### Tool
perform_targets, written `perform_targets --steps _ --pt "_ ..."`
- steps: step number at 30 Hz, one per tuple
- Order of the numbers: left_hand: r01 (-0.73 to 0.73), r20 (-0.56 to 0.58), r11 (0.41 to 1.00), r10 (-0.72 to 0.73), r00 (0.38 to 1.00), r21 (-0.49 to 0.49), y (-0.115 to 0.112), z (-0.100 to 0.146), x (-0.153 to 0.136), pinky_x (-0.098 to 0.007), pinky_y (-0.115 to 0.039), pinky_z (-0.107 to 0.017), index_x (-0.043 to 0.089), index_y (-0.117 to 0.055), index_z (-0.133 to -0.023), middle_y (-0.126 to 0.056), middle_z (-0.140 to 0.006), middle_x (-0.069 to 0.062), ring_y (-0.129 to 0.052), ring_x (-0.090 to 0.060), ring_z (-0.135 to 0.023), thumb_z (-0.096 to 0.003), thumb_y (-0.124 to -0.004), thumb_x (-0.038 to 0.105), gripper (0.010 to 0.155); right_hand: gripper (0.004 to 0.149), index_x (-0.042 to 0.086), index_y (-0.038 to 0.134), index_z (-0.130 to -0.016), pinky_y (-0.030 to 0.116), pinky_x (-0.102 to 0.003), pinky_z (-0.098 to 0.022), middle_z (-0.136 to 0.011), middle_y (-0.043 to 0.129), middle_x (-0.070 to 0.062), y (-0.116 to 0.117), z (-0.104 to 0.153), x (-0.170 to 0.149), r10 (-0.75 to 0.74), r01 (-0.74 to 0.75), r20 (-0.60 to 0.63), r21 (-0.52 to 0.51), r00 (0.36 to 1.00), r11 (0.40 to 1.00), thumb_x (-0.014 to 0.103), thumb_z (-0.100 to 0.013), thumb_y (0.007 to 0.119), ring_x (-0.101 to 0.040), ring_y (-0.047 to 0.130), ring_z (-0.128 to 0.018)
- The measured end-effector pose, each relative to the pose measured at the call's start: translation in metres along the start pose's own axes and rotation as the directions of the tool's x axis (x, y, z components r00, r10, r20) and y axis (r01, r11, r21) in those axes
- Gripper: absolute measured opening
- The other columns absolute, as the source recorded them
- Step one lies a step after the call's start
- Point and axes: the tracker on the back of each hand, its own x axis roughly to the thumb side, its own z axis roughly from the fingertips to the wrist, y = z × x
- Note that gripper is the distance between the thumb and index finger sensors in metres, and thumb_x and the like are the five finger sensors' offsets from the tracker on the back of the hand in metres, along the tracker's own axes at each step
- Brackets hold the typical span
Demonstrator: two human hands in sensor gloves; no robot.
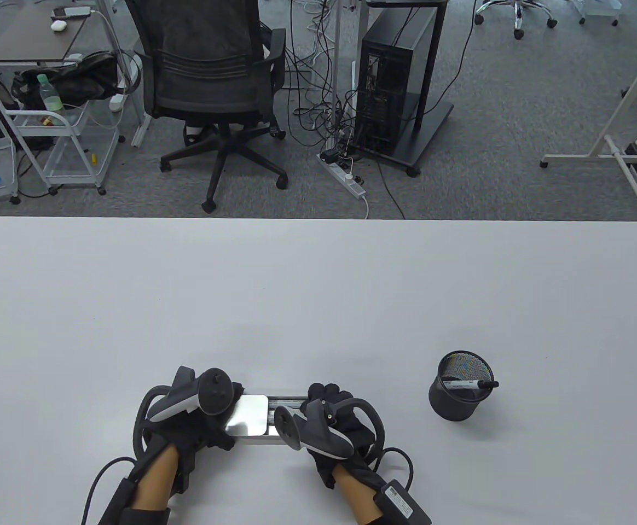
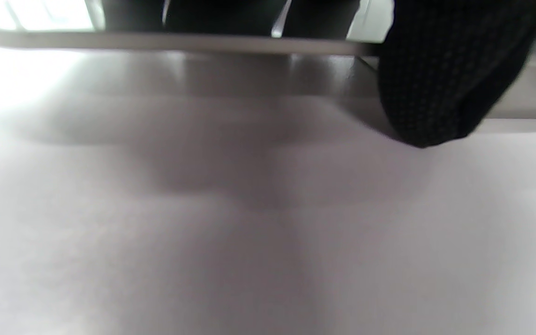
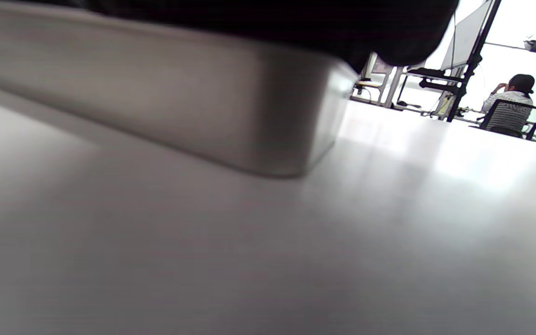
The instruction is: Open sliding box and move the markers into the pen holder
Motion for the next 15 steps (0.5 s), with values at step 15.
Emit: perform_targets --steps 15 --pt "0.003 0.001 1.0 -0.003 1.0 -0.006 0.0003 -0.0001 0.0001 -0.056 -0.04 -0.078 0.039 -0.03 -0.106 -0.033 -0.118 -0.002 -0.038 -0.028 -0.106 -0.0433 -0.076 0.062 0.081 0.024 0.01 0.109 -0.052 0.068 -0.048 -0.062 -0.084 0.075 0.002 0.0005 0.0023 -0.0025 0.019 -0.02 0.048 0.033 0.999 0.999 0.018 -0.033 0.097 -0.022 0.079 -0.078"
